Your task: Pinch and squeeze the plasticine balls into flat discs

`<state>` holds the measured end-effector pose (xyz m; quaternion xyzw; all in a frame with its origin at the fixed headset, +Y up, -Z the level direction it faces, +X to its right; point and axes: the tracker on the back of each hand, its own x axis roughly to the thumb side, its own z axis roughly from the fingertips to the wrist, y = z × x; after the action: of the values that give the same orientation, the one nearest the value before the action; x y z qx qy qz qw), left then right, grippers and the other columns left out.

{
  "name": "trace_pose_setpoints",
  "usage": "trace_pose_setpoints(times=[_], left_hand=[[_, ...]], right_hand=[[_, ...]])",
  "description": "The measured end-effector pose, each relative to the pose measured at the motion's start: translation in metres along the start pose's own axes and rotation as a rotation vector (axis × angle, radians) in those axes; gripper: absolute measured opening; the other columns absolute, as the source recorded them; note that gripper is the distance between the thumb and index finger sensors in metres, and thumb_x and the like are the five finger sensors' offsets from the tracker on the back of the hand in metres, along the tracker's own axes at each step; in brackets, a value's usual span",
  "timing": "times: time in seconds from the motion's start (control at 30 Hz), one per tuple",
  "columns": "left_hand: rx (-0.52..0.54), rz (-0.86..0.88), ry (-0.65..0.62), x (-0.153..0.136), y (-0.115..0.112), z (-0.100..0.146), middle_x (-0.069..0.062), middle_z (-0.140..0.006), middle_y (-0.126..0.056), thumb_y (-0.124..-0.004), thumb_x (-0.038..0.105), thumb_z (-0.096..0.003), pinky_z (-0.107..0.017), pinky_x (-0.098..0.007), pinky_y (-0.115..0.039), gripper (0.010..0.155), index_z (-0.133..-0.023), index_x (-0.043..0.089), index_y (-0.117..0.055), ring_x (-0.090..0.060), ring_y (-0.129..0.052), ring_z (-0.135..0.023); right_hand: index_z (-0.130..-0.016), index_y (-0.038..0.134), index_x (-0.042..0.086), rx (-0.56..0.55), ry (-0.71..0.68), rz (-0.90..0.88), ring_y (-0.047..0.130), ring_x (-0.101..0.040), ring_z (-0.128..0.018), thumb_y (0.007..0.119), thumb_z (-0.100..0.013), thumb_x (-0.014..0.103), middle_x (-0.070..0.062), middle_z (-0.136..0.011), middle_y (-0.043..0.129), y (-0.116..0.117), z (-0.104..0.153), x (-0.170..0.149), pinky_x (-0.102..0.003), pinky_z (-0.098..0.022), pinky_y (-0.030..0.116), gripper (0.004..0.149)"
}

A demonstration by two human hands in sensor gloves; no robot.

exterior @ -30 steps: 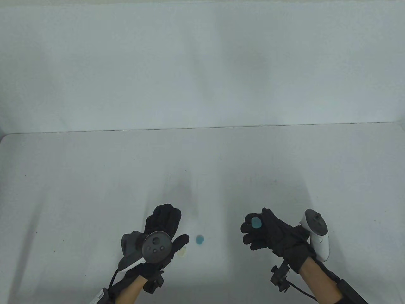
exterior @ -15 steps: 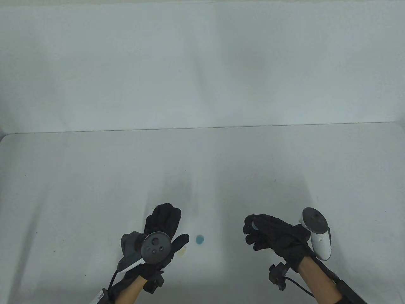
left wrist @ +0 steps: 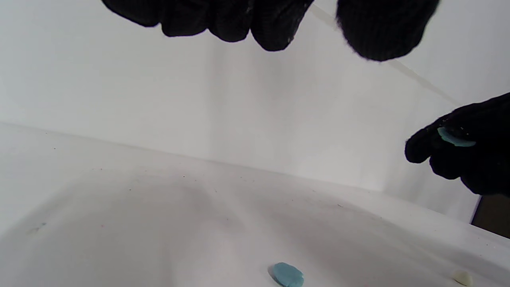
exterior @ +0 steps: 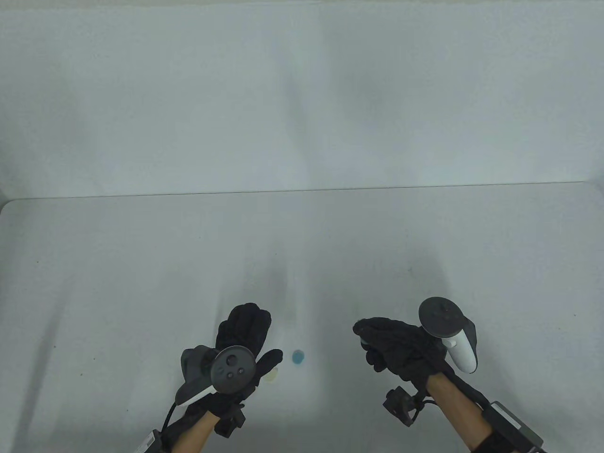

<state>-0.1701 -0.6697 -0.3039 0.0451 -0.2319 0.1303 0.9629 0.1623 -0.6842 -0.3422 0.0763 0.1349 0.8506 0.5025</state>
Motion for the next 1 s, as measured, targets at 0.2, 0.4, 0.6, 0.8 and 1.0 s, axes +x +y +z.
trace_pose_setpoints(times=[0.2, 0.4, 0.6, 0.8, 1.0], left_hand=[[0.001, 0.004, 0.002, 0.000, 0.000, 0.000, -0.029, -0.116, -0.040, -0.069, 0.047, -0.0539, -0.073, -0.063, -0.046, 0.078, -0.114, 0.004, -0.046, -0.056, -0.044, -0.106], [-0.001, 0.007, 0.004, 0.000, 0.000, -0.001, -0.029, -0.116, -0.040, -0.069, 0.047, -0.0539, -0.073, -0.063, -0.046, 0.077, -0.114, 0.004, -0.047, -0.056, -0.044, -0.106], [0.003, 0.007, 0.011, 0.000, 0.000, -0.002, -0.029, -0.116, -0.040, -0.070, 0.047, -0.0538, -0.073, -0.063, -0.046, 0.078, -0.114, 0.004, -0.046, -0.056, -0.044, -0.106], [0.002, 0.009, 0.016, 0.001, -0.001, -0.003, -0.029, -0.116, -0.040, -0.070, 0.047, -0.0538, -0.073, -0.063, -0.046, 0.078, -0.114, 0.004, -0.047, -0.056, -0.045, -0.106], [0.001, 0.008, 0.018, 0.001, -0.001, -0.003, -0.029, -0.116, -0.040, -0.070, 0.047, -0.0538, -0.073, -0.063, -0.046, 0.077, -0.114, 0.004, -0.046, -0.056, -0.045, -0.106]], right_hand=[[-0.093, 0.076, 0.003, -0.016, 0.006, 0.036, 0.103, -0.018, -0.042, 0.081, -0.054, 0.031, -0.013, -0.069, 0.096, 0.009, -0.016, 0.006, -0.024, -0.027, 0.096, 0.048], [-0.087, 0.081, 0.009, -0.041, 0.006, 0.083, 0.103, -0.016, -0.039, 0.080, -0.054, 0.036, -0.009, -0.065, 0.099, 0.020, -0.029, 0.007, -0.024, -0.025, 0.094, 0.043], [-0.092, 0.079, 0.006, -0.035, 0.011, 0.118, 0.102, -0.020, -0.045, 0.074, -0.058, 0.029, -0.014, -0.072, 0.096, 0.031, -0.039, 0.006, -0.026, -0.028, 0.093, 0.042], [-0.095, 0.079, 0.008, 0.072, 0.060, 0.189, 0.100, -0.029, -0.057, 0.072, -0.059, 0.026, -0.019, -0.083, 0.091, 0.041, -0.049, 0.001, -0.031, -0.033, 0.092, 0.041], [-0.093, 0.083, 0.009, 0.060, 0.080, 0.336, 0.101, -0.025, -0.051, 0.075, -0.058, 0.028, -0.015, -0.075, 0.093, 0.053, -0.062, -0.004, -0.029, -0.032, 0.093, 0.041]])
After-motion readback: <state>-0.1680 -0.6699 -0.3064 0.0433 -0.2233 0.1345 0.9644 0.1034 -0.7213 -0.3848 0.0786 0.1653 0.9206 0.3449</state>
